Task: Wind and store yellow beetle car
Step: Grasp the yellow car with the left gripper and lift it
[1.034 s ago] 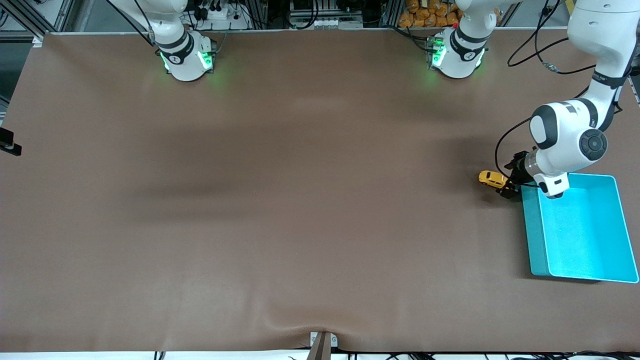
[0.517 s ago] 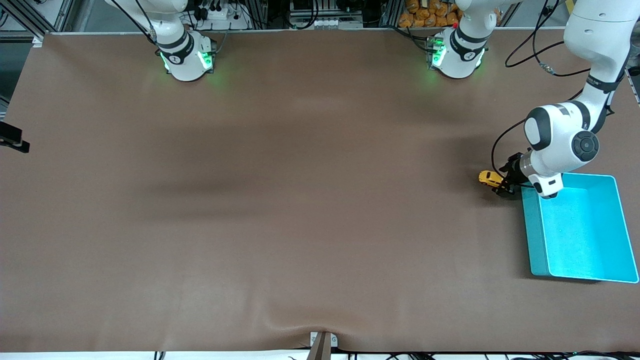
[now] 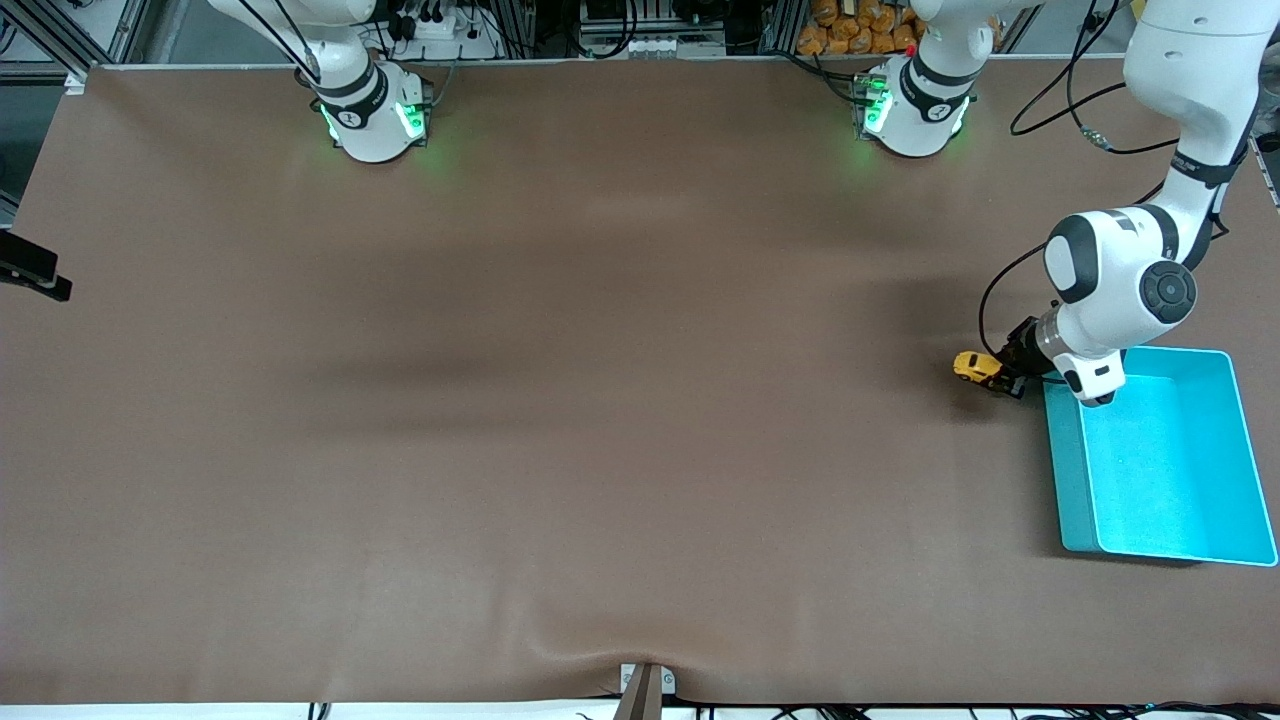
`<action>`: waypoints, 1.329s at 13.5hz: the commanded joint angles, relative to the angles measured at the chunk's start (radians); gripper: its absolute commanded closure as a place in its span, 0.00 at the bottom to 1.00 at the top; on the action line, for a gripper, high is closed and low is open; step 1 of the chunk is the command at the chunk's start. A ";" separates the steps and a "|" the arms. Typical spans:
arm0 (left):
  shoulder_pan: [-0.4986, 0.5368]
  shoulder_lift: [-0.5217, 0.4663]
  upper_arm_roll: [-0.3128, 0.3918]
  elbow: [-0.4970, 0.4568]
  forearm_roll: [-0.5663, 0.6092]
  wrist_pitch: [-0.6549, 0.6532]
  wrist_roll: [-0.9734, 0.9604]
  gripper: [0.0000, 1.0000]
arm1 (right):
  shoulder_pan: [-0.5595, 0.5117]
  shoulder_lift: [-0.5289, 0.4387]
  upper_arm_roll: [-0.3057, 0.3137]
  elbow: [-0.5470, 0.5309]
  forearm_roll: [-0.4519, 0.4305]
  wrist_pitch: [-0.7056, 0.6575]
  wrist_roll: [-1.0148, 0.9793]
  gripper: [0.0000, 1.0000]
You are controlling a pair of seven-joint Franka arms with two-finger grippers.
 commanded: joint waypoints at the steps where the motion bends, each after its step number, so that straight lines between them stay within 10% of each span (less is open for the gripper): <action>1: -0.004 -0.073 -0.029 0.076 -0.006 -0.160 -0.015 1.00 | -0.001 -0.065 -0.006 -0.102 0.023 -0.007 0.019 0.00; 8: 0.008 -0.068 -0.019 0.323 0.024 -0.374 0.127 1.00 | -0.030 -0.220 -0.006 -0.432 0.046 0.189 0.016 0.00; 18: 0.156 0.073 -0.017 0.519 0.147 -0.374 0.644 1.00 | -0.032 -0.238 -0.007 -0.466 0.045 0.189 0.019 0.00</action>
